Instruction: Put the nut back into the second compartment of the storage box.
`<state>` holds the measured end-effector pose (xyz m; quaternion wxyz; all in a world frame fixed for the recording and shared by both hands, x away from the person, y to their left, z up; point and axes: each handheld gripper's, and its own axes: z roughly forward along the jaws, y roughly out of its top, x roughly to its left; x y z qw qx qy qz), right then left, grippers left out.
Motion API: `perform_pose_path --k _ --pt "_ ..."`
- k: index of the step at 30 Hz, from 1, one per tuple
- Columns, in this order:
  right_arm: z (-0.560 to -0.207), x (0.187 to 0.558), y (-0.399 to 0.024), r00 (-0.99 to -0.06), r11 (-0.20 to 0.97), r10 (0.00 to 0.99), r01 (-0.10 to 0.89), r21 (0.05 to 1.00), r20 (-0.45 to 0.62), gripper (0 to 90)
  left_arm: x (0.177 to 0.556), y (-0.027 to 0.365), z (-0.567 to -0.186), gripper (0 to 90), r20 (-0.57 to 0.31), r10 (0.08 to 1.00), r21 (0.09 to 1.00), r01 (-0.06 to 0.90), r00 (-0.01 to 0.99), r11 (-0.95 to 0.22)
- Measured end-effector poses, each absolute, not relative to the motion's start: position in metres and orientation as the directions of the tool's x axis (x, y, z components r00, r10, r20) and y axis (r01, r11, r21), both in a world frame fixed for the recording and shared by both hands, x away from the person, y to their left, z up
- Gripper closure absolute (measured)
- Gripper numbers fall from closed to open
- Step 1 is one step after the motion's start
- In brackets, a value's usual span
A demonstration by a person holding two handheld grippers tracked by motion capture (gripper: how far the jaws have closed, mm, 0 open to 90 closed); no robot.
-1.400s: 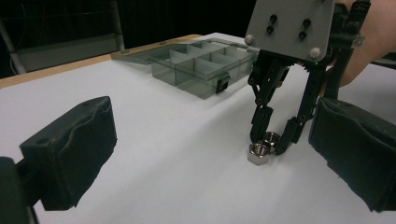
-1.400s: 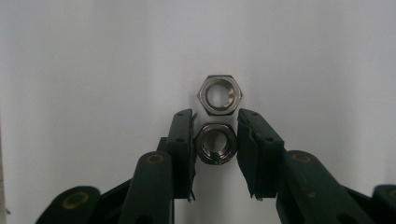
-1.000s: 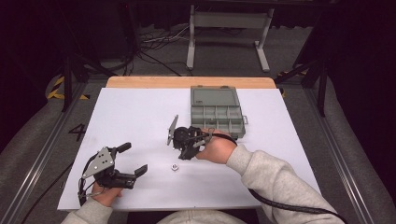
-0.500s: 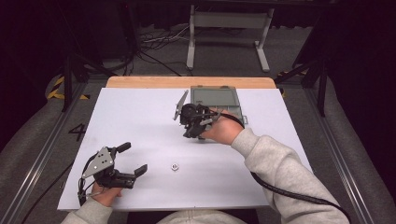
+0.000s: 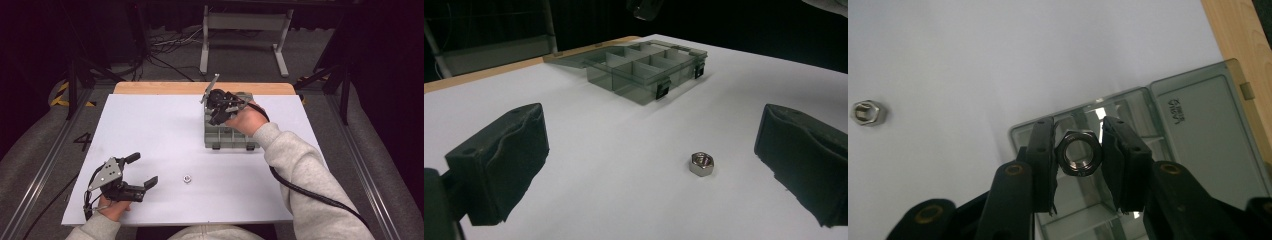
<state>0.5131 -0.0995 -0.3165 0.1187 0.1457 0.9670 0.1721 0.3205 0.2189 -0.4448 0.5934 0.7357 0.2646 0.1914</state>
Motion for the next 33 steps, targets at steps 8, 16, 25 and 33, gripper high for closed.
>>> perform_pose_path --k 8,16,25,33 --pt "-0.321 0.538 -0.111 -0.903 0.879 0.390 0.305 0.366 -0.183 67.5 0.320 0.219 -0.445 1.8 -0.033 0.618 0.974 0.163 0.785 -0.155" --pt "-0.335 0.559 -0.119 -0.879 0.864 0.438 0.354 0.358 -0.187 67.5 0.320 0.219 -0.445 1.8 -0.043 0.619 0.975 0.169 0.784 -0.147" --pt "-0.358 0.572 -0.127 -0.865 0.852 0.473 0.402 0.336 -0.164 67.5 0.320 0.219 -0.445 1.8 -0.040 0.618 0.975 0.167 0.785 -0.148" --pt "-0.377 0.575 -0.129 -0.866 0.854 0.481 0.426 0.300 -0.140 67.5 0.320 0.219 -0.445 1.8 -0.040 0.619 0.975 0.166 0.784 -0.147"
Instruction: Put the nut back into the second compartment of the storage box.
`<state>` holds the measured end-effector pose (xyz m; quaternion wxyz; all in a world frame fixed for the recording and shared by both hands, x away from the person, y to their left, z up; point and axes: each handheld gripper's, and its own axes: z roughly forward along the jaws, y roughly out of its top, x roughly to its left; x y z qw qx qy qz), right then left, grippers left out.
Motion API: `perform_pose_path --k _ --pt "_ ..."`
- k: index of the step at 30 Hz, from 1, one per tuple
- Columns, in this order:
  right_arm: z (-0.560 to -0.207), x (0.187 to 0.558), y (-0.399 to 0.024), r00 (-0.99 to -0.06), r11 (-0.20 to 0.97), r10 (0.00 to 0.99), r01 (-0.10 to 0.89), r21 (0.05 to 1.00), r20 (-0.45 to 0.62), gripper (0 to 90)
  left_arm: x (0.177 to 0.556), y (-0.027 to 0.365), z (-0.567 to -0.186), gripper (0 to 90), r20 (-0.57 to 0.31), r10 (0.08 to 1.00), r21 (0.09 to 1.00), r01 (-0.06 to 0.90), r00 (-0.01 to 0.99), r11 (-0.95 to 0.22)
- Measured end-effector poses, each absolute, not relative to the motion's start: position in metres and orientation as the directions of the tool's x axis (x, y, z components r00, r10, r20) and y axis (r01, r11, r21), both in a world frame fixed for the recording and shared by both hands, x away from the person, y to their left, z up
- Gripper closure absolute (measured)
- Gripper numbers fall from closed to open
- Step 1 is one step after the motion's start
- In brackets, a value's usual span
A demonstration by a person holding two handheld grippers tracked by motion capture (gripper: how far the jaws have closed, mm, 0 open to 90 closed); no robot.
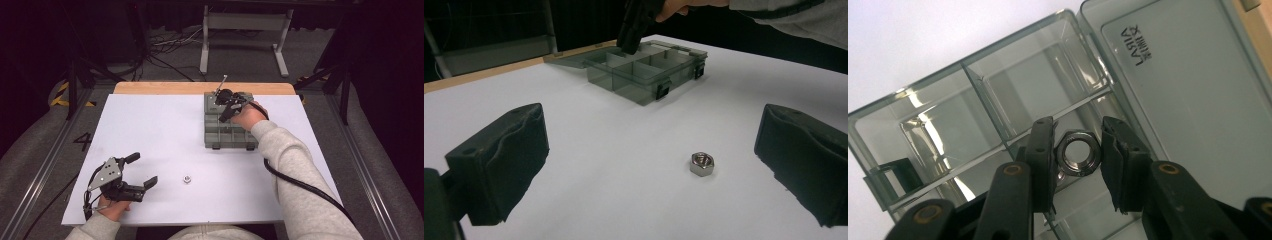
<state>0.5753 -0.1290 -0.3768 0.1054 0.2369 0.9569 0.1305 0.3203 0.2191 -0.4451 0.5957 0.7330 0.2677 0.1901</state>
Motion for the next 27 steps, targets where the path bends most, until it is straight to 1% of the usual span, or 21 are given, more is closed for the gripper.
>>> perform_pose_path --k 8,12,13,15,16,19,20,22,23,24,25,27 --pt "-0.384 0.577 -0.130 -0.869 0.855 0.479 0.427 0.295 -0.129 66.6 0.320 0.219 -0.445 1.7 -0.044 0.619 0.975 0.168 0.784 -0.144" --pt "-0.376 0.574 -0.131 -0.859 0.846 0.491 0.428 0.319 -0.148 50.6 0.320 0.219 -0.445 1.7 -0.044 0.619 0.975 0.168 0.784 -0.143" --pt "-0.373 0.573 -0.131 -0.857 0.844 0.491 0.425 0.329 -0.154 45.0 0.320 0.219 -0.445 1.7 -0.044 0.618 0.975 0.167 0.785 -0.143" --pt "-0.365 0.570 -0.130 -0.854 0.839 0.493 0.417 0.350 -0.165 36.8 0.320 0.220 -0.445 1.7 -0.038 0.619 0.976 0.163 0.785 -0.146" --pt "-0.365 0.570 -0.130 -0.854 0.839 0.493 0.417 0.350 -0.165 36.8 0.320 0.220 -0.445 1.7 -0.038 0.619 0.976 0.163 0.785 -0.146" --pt "-0.349 0.556 -0.125 -0.864 0.833 0.477 0.386 0.396 -0.162 24.1 0.320 0.219 -0.445 1.7 -0.040 0.619 0.976 0.164 0.785 -0.144" --pt "-0.349 0.556 -0.125 -0.864 0.833 0.477 0.386 0.396 -0.162 24.1 0.320 0.219 -0.445 1.7 -0.040 0.619 0.976 0.164 0.785 -0.144" --pt "-0.342 0.547 -0.120 -0.876 0.839 0.455 0.360 0.407 -0.163 19.3 0.320 0.219 -0.445 1.7 -0.038 0.618 0.976 0.162 0.785 -0.147" --pt "-0.336 0.536 -0.115 -0.888 0.846 0.429 0.331 0.417 -0.166 16.9 0.320 0.219 -0.445 1.7 -0.039 0.618 0.976 0.163 0.785 -0.146" --pt "-0.336 0.536 -0.115 -0.888 0.846 0.429 0.331 0.417 -0.166 16.9 0.320 0.219 -0.445 1.7 -0.039 0.618 0.976 0.164 0.785 -0.146" --pt "-0.330 0.523 -0.109 -0.902 0.851 0.400 0.299 0.432 -0.164 14.2 0.320 0.219 -0.445 1.7 -0.039 0.618 0.976 0.163 0.785 -0.146" --pt "-0.327 0.517 -0.106 -0.907 0.855 0.386 0.284 0.433 -0.167 13.4 0.320 0.219 -0.445 1.7 -0.039 0.617 0.975 0.165 0.786 -0.148"
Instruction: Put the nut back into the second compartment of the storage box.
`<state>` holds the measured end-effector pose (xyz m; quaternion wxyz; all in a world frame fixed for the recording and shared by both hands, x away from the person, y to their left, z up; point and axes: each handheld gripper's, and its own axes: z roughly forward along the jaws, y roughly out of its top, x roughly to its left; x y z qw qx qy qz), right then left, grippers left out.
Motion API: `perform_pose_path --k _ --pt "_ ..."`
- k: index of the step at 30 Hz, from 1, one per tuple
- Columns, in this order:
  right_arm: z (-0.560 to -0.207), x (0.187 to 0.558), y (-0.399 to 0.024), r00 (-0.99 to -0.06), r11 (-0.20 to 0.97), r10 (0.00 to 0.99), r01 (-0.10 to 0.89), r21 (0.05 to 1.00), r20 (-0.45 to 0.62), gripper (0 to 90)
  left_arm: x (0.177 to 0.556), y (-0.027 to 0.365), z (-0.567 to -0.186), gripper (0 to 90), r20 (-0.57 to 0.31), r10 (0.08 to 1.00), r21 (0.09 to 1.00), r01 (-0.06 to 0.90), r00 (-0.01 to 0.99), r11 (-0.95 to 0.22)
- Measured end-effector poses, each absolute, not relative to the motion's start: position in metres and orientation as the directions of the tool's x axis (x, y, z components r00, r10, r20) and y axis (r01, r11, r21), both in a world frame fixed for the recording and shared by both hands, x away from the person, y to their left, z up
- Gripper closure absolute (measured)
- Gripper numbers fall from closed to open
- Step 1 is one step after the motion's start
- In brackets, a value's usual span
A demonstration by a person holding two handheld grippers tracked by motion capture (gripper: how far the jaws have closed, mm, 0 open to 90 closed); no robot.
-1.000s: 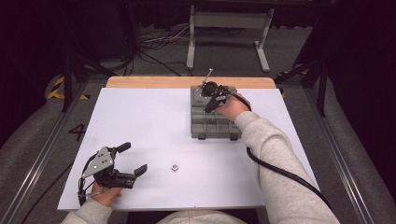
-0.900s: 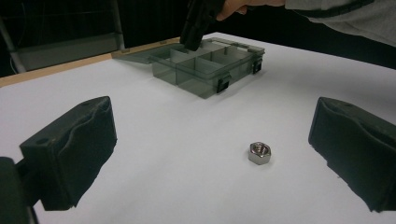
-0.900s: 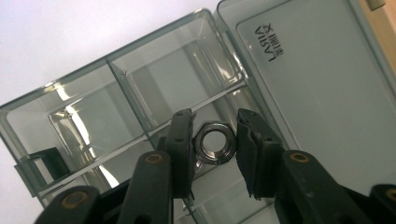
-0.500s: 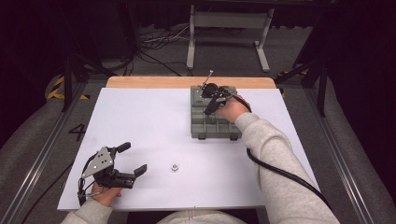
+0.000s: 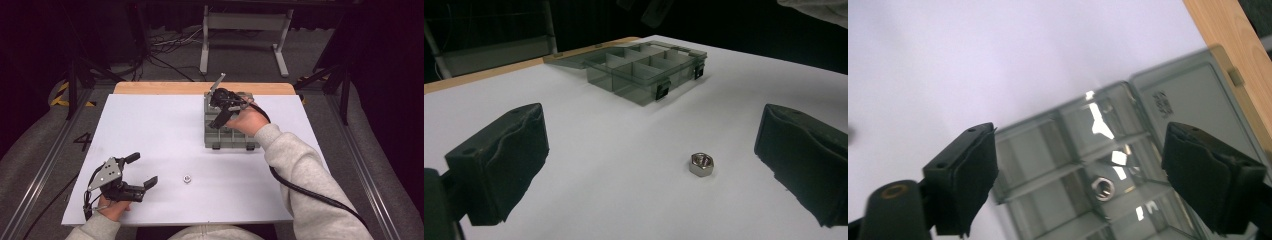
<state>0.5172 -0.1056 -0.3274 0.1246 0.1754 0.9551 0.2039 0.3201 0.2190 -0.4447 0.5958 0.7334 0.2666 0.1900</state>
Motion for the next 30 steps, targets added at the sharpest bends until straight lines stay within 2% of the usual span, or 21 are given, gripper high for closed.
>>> perform_pose_path --k 10,21,30 --pt "-0.314 0.457 -0.074 -0.961 0.895 0.212 0.119 0.430 -0.176 9.6 0.320 0.219 -0.445 1.7 -0.042 0.619 0.976 0.164 0.785 -0.141" --pt "-0.324 0.426 -0.055 -0.978 0.912 0.122 0.043 0.409 -0.169 8.7 0.320 0.219 -0.445 1.7 -0.041 0.619 0.977 0.163 0.784 -0.141" --pt "-0.351 0.409 -0.041 -0.987 0.920 0.066 0.004 0.391 -0.147 7.7 0.320 0.219 -0.444 1.7 -0.036 0.618 0.976 0.160 0.785 -0.145"
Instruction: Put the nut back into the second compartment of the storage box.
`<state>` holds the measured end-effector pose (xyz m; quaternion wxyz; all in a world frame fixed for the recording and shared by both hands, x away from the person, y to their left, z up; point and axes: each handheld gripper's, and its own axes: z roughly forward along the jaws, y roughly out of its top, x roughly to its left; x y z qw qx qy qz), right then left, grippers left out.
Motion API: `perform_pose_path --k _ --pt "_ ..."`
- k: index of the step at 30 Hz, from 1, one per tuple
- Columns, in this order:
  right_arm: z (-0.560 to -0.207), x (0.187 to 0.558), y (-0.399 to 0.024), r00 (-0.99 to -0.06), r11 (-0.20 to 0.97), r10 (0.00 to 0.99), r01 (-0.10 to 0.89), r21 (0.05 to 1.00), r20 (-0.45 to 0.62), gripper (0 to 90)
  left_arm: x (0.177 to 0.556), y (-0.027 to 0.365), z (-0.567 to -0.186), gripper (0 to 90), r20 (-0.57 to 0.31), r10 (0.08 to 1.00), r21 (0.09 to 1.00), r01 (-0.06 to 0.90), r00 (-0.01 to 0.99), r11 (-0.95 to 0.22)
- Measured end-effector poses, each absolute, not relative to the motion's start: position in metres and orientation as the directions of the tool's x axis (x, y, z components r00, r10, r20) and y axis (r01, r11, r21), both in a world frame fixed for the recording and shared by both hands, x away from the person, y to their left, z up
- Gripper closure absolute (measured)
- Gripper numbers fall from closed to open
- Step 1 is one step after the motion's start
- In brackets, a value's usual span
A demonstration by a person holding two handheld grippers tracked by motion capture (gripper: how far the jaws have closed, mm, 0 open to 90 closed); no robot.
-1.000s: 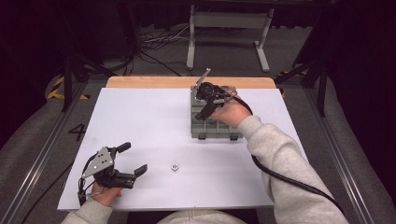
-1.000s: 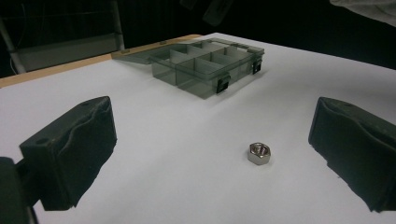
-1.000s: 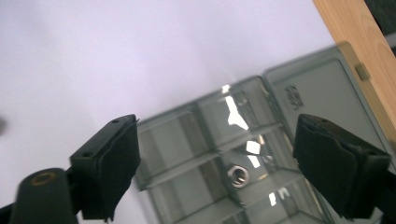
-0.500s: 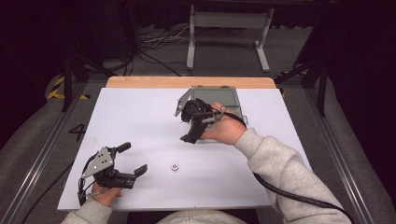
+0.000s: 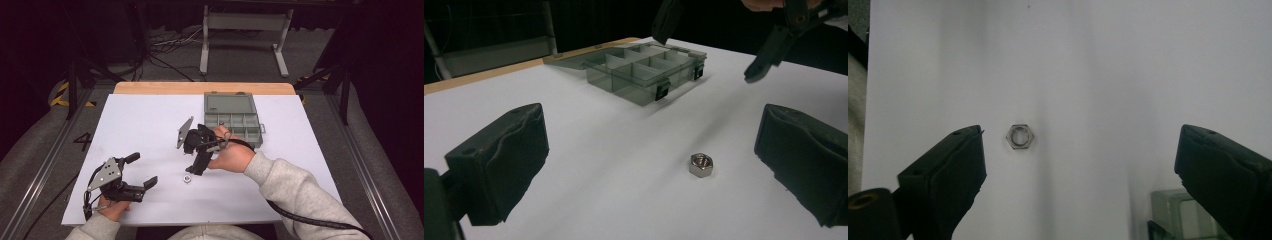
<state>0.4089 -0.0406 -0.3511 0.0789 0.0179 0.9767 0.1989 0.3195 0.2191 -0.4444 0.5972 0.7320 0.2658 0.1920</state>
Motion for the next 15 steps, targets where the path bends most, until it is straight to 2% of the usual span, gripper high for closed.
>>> perform_pose_path --k 9,15 --pt "-0.383 0.401 -0.030 -0.996 0.939 0.027 -0.004 0.344 -0.084 14.6 0.320 0.219 -0.444 1.7 -0.038 0.618 0.976 0.161 0.785 -0.145" --pt "-0.399 0.399 -0.024 -0.999 0.946 0.013 -0.002 0.325 -0.043 23.8 0.320 0.219 -0.444 1.7 -0.038 0.618 0.977 0.160 0.785 -0.144"
